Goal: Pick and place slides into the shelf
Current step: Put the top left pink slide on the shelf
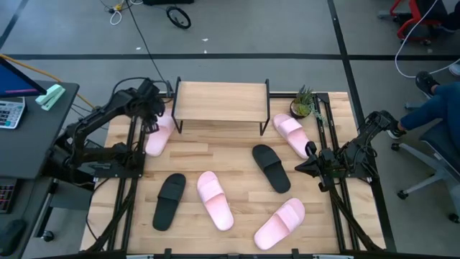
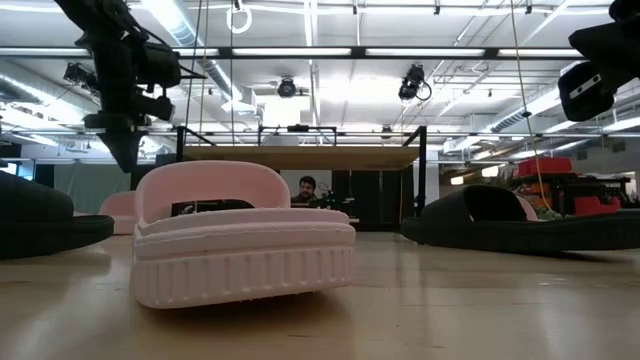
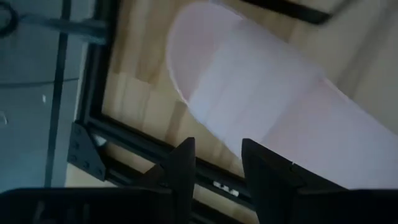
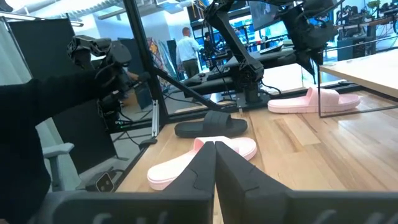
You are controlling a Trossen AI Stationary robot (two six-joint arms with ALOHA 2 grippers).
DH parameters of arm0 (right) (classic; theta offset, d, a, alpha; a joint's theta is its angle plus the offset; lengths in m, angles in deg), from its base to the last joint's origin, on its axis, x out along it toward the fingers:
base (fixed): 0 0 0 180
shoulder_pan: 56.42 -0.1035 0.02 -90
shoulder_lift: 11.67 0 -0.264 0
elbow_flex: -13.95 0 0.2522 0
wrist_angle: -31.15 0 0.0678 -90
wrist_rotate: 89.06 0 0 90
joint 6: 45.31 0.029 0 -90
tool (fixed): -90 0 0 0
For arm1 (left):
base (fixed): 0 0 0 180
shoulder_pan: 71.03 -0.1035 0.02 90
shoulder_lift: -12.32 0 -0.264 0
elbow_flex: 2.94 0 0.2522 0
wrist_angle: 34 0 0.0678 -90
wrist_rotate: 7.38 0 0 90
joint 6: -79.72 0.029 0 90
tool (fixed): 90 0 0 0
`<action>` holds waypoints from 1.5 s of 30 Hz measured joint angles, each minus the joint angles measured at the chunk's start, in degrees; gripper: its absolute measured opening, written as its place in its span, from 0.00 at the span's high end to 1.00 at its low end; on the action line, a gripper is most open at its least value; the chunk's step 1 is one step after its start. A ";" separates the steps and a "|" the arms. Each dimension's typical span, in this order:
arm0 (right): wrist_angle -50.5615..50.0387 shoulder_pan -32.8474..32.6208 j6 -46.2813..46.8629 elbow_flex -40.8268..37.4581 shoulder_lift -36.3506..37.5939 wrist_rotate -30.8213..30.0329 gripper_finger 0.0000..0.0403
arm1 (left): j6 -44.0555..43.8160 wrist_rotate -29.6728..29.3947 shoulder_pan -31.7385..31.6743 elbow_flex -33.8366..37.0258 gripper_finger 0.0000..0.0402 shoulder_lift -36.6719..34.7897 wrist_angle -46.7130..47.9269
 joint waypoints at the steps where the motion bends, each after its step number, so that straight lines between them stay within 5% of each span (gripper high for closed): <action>1: 0.00 0.00 0.00 0.00 0.00 -0.02 0.97 | -2.70 -0.03 -0.30 0.00 0.66 0.00 -0.74; 20: 0.00 0.00 0.00 0.00 0.00 0.00 0.97 | -42.54 1.47 -2.17 -0.04 0.66 1.09 -17.46; 26: 0.00 0.00 0.00 0.00 0.00 0.00 0.97 | -69.50 1.44 -2.10 -0.06 0.65 1.07 -19.97; 33: 0.00 0.00 0.00 0.00 -0.02 0.00 0.97 | -87.06 1.06 0.14 -0.04 0.64 1.09 -17.35; 45: 0.00 0.00 0.00 0.00 -0.02 0.00 0.97 | -98.81 -0.93 1.74 -0.04 0.62 1.07 -19.97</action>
